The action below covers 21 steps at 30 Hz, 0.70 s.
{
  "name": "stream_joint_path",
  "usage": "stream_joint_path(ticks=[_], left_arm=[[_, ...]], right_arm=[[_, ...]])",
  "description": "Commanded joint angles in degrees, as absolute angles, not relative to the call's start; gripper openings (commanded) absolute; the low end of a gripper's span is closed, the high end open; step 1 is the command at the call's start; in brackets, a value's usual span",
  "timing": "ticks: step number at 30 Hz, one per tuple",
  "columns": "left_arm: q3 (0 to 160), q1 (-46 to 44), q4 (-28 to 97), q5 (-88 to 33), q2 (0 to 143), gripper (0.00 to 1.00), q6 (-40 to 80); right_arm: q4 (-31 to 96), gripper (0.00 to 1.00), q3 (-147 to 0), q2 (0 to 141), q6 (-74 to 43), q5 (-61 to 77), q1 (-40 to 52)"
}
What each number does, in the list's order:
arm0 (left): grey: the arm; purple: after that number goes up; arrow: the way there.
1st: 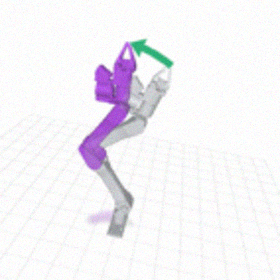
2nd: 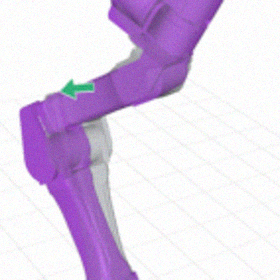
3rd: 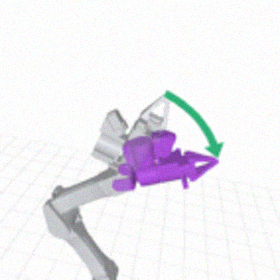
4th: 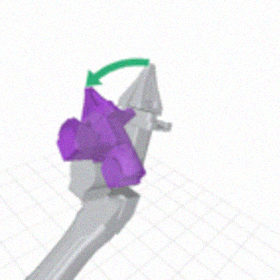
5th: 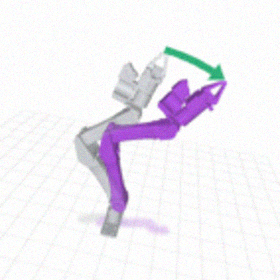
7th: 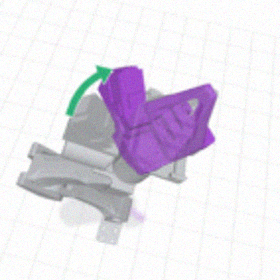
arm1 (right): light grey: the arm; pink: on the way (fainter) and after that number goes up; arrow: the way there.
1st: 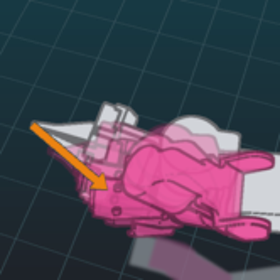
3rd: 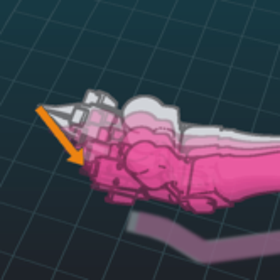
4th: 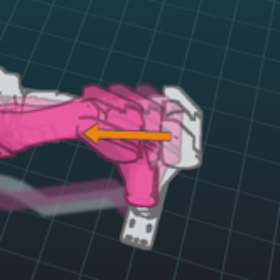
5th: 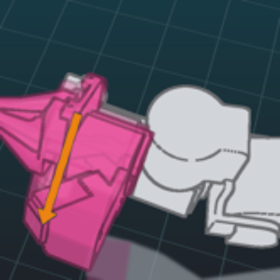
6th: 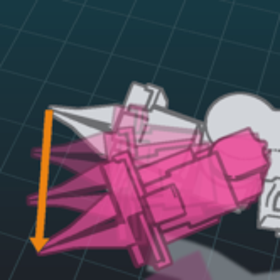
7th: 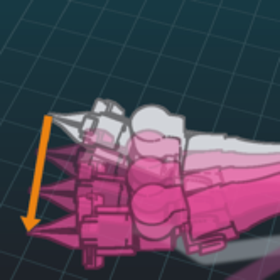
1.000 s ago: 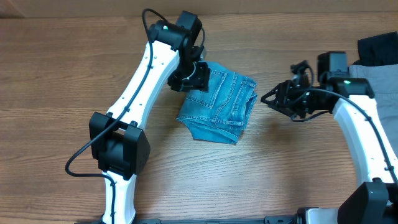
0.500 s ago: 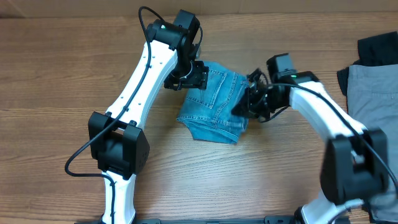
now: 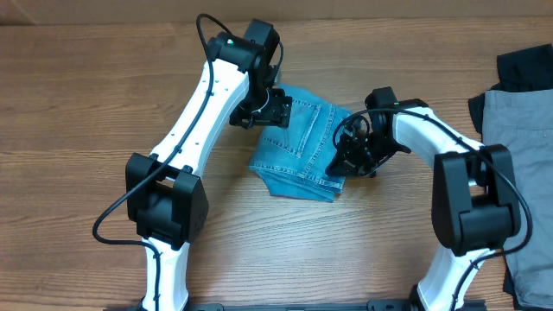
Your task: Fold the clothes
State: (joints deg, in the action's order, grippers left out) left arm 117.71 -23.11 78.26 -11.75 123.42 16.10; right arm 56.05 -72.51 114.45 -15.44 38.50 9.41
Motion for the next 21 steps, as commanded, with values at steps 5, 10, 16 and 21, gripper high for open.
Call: stream_joint_path(ticks=[5,10,16,21], left_arm=[[113.25,-23.66,68.84,-16.56,122.63,0.88,12.23],[109.16,-23.64,62.98,-20.51,122.69,0.87,12.19],[104.22,-23.66,60.55,-20.82,122.69,0.87,12.21],[100.71,-23.66,58.08,-20.84,122.78,0.87,12.23]], right_arm=[[61.47,0.44,-78.26,95.81,-19.4,29.36,9.26],[55.79,0.45,-78.04,94.39,-19.09,29.45,9.26],[42.65,0.07,-77.76,97.93,-20.01,32.01,9.23],[39.27,0.04,-77.62,104.75,-20.67,32.8,9.04]])
